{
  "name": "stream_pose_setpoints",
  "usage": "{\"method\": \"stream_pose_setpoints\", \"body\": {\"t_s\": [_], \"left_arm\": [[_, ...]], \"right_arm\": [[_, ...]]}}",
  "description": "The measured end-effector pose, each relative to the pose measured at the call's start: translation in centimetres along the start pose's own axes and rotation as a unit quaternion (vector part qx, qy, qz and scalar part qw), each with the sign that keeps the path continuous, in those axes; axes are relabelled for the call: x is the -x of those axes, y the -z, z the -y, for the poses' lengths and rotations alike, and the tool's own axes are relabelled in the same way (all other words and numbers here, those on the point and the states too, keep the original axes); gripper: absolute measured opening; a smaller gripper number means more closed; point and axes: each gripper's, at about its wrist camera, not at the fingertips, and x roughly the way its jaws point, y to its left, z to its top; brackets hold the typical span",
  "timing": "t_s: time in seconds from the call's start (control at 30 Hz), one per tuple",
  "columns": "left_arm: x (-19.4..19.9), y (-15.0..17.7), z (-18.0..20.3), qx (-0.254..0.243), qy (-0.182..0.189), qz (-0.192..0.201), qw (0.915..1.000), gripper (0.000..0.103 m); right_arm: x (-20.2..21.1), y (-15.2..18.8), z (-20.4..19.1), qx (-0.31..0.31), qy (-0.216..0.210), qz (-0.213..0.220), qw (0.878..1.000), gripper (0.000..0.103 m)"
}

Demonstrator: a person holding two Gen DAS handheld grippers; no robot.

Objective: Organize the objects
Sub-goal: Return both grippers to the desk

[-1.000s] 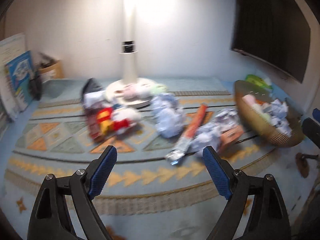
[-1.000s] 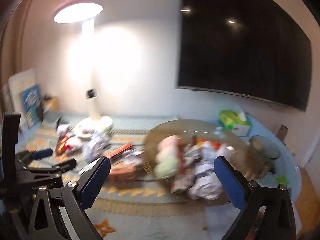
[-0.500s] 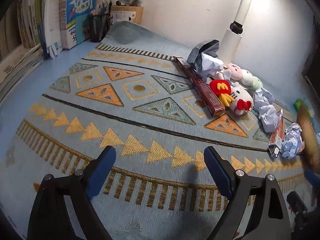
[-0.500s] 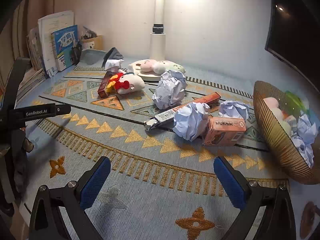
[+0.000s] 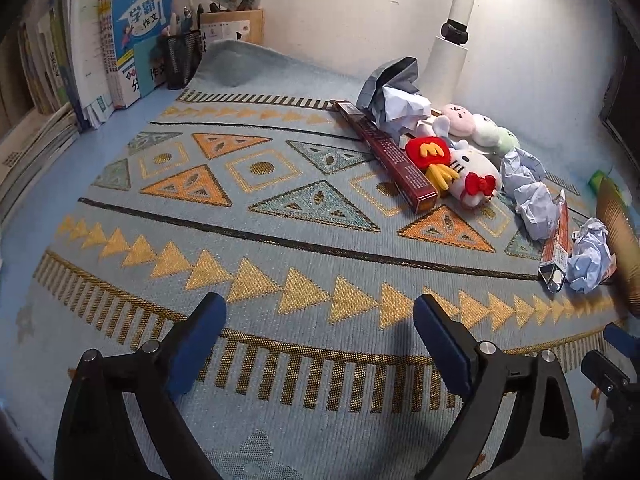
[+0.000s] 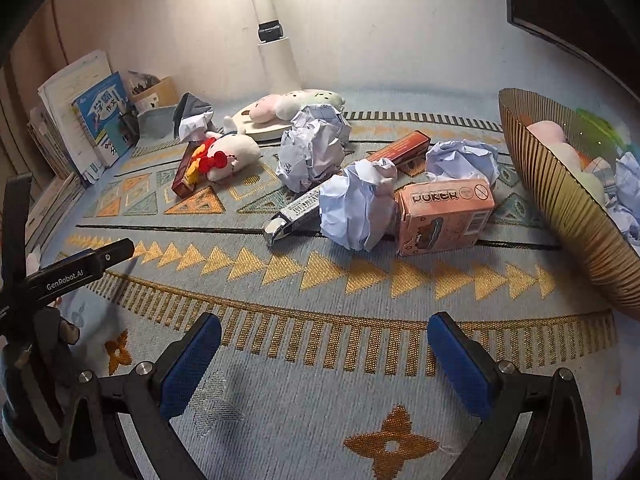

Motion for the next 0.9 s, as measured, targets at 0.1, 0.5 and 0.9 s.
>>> {"method": "stream_pose_setpoints", "body": {"t_s": [0.1,0.5,0.9], "left_arm": [[0.0,0.0,0.2,-0.004,-0.003,-0.001,1.0,0.095],[0.0,0.1,-0.1,0.002,0.005,-0.002,1.0,0.097],[-1.9,-5.4,0.1,-0.026,0.047,-0.023,0.9983,0.102]], "right_arm": [[-0.2,0.0,0.3,-0.007,-0.003,-0.006,1.0,0.103],[-1.1,-0.2,0.1,-0.002,0.003,-0.026,1.0,0.103],[-2.1,-0.2,-1.5,0.049,0.05,-0.051,0.996,0.103]]}}
